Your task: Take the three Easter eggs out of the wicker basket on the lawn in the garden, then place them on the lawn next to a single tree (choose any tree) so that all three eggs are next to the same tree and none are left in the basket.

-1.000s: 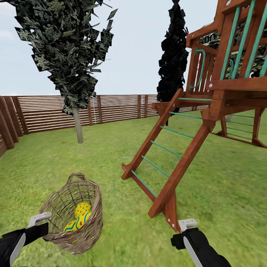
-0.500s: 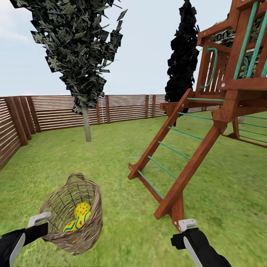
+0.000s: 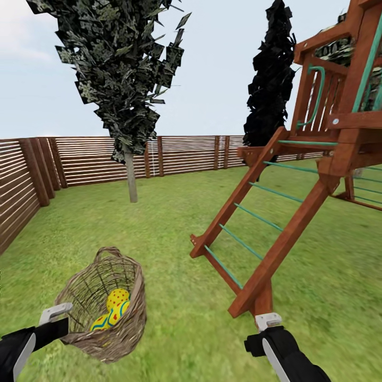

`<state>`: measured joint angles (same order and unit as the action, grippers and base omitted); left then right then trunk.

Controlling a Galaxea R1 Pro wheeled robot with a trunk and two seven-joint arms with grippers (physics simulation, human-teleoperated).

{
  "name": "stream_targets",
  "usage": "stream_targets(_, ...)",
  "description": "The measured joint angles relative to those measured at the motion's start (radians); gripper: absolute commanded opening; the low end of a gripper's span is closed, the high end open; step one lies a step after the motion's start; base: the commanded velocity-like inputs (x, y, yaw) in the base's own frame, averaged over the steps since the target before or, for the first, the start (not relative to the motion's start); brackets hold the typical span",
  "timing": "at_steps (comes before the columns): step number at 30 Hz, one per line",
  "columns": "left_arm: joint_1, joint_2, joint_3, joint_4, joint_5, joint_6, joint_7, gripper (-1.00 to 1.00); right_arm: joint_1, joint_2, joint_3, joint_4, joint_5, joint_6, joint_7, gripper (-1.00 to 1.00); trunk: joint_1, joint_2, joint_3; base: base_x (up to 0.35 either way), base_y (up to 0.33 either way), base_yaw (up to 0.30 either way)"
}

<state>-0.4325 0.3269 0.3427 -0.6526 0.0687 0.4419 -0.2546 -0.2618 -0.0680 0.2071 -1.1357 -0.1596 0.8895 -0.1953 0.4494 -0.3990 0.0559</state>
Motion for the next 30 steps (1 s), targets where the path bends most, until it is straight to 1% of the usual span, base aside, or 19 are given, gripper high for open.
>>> stream_targets(4,0.0,0.0,0.002,0.001,-0.002,0.0,0.002,-1.0,0.0,0.0,0.0,0.0,0.0,0.0,0.0,1.0,0.0,0.0,0.0,0.012,0.329,0.002)
stream_targets(7,0.0,-0.001,0.001,0.001,0.002,0.001,0.001,-1.0,0.0,0.001,0.001,0.0,0.001,0.0,-0.001,1.0,0.0,0.0,0.0,0.001,0.332,0.208)
stream_targets(10,0.0,-0.003,0.001,0.001,-0.001,0.0,0.001,-1.0,0.0,0.002,0.001,0.0,0.04,0.0,-0.006,1.0,0.0,0.0,0.0,0.0,0.331,0.284)
stream_targets(13,0.0,-0.005,0.0,0.002,-0.002,0.0,0.001,-1.0,0.0,0.002,0.002,0.0,0.049,0.0,-0.006,1.0,0.0,0.0,0.0,0.0,0.299,0.291)
stream_targets(16,0.0,-0.006,0.0,0.002,-0.005,-0.001,0.002,-1.0,0.0,0.002,0.002,0.0,0.05,0.0,-0.006,1.0,0.0,0.0,0.0,0.047,0.108,0.291)
stream_targets(21,0.001,-0.006,0.001,0.002,0.001,0.001,0.0,-1.0,0.0,0.004,0.003,0.0,0.05,0.0,-0.006,1.0,0.0,0.0,0.0,0.307,0.007,0.291)
stream_targets(23,0.0,-0.006,0.002,0.002,0.001,0.001,-0.001,-1.0,0.0,0.01,0.003,0.0,0.05,0.0,-0.006,1.0,0.0,0.0,0.0,0.335,0.032,0.291)
stream_targets(30,0.0,-0.006,0.002,0.002,0.002,0.001,-0.001,-1.0,0.0,0.011,0.003,0.0,0.051,0.0,-0.006,1.0,0.0,0.0,0.0,0.335,0.088,0.291)
